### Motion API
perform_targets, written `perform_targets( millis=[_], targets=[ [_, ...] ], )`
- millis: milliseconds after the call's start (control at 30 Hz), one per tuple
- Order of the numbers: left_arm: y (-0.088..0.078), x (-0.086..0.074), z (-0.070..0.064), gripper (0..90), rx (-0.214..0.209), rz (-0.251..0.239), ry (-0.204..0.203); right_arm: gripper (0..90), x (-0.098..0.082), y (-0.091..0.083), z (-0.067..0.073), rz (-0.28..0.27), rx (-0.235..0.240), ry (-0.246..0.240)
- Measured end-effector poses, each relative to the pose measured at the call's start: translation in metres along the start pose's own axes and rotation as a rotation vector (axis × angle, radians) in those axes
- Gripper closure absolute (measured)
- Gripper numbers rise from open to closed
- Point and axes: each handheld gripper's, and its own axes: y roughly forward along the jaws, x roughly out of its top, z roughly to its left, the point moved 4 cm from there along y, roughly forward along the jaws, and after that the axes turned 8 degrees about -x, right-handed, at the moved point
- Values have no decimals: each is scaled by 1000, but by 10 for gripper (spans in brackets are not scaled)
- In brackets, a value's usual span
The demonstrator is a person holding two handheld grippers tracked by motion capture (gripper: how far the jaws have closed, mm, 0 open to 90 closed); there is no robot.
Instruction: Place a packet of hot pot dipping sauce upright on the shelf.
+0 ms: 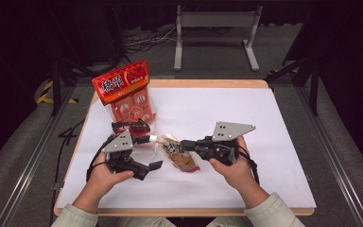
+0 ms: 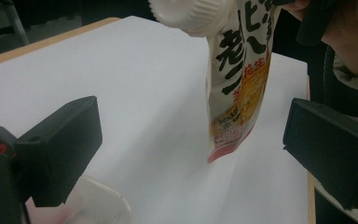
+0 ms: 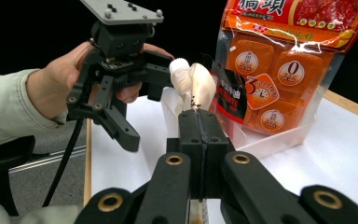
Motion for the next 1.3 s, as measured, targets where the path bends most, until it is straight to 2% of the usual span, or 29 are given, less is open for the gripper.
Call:
perform_targets(
  millis=[167,200,367,400,500,600,733,767,833,900,967,1200,1300],
  targets=[
    [7,0,-3,96,9,7,11,900,0,1,1,4,-4,0],
    [12,1,-4,102,25,5,13,900,-1,2,1,5,-5,-2],
    [21,1,-6,166,15,4,20,900,-2,4,2,8,-1,-6],
    [25,2,-7,195,-7,-8,15,900,-2,5,3,7,-2,-5],
    [28,0,-6,224,-27,-16,10,900,-3,5,3,3,0,-5],
    [31,-4,-3,344,-59,-18,-2,900,-4,6,4,1,-1,-5],
    [33,-6,0,404,-60,-33,0,900,-5,8,4,-6,-2,-4],
    [33,-7,1,404,-66,-35,0,900,-5,8,4,-6,-2,-4],
    [34,-8,1,454,-90,-53,-19,900,-5,8,4,-5,-7,-2],
    [34,-8,0,506,-100,-60,-19,900,-6,9,4,-4,-11,-3],
    [34,-7,-1,577,-109,-62,-17,900,-6,10,4,-5,-12,1],
    [31,-7,-1,632,-111,-53,-27,900,-7,10,4,-9,-14,2],
    [29,-7,-1,714,-125,-51,-34,900,-7,10,4,-12,-17,4]
  ],
)
